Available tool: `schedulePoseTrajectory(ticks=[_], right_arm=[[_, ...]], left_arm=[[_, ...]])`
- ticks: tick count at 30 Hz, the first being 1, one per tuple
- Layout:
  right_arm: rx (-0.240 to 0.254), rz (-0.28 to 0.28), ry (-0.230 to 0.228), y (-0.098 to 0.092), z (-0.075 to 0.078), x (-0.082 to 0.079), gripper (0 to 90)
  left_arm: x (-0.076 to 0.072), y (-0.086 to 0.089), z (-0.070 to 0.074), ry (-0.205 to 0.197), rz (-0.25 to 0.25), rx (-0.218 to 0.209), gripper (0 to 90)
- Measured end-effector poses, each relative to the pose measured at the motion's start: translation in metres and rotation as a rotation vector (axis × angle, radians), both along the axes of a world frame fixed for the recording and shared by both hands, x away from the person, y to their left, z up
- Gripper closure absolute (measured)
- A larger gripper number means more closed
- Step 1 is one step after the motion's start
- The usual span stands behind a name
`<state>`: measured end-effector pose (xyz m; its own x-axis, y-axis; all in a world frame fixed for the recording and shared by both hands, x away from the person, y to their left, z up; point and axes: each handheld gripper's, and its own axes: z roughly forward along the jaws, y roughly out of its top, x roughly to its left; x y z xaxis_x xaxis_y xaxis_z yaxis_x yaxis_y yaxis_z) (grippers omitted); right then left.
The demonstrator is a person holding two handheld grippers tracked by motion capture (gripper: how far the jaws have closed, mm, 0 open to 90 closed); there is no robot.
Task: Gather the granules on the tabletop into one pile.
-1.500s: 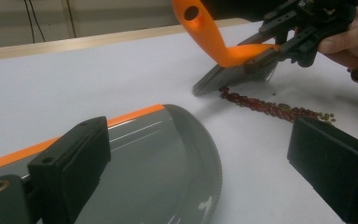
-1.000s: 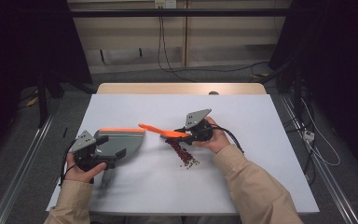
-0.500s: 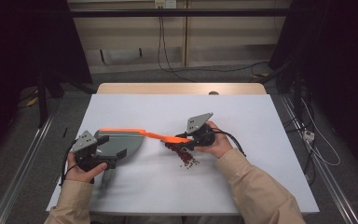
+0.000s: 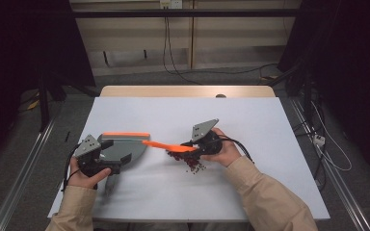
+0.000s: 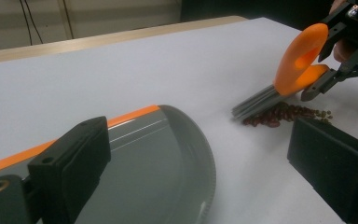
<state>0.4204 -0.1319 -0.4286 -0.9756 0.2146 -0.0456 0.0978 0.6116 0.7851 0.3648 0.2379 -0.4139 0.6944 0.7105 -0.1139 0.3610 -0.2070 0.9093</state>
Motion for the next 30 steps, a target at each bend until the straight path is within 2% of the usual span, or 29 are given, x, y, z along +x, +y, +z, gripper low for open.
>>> schedulePoseTrajectory(ticks=[8, 23, 30], right_arm=[[-0.019, 0.003, -0.001, 0.002, 0.002, -0.009, 68.8], [-0.018, 0.012, 0.001, 0.001, 0.004, -0.019, 68.9], [-0.003, -0.017, -0.028, 0.000, 0.006, -0.016, 69.4]], left_arm=[[-0.001, 0.000, 0.001, -0.004, -0.002, -0.002, 5.8], [-0.001, 0.000, 0.002, -0.007, -0.002, 0.001, 5.9], [-0.001, -0.001, 0.002, -0.007, -0.001, -0.003, 5.8]])
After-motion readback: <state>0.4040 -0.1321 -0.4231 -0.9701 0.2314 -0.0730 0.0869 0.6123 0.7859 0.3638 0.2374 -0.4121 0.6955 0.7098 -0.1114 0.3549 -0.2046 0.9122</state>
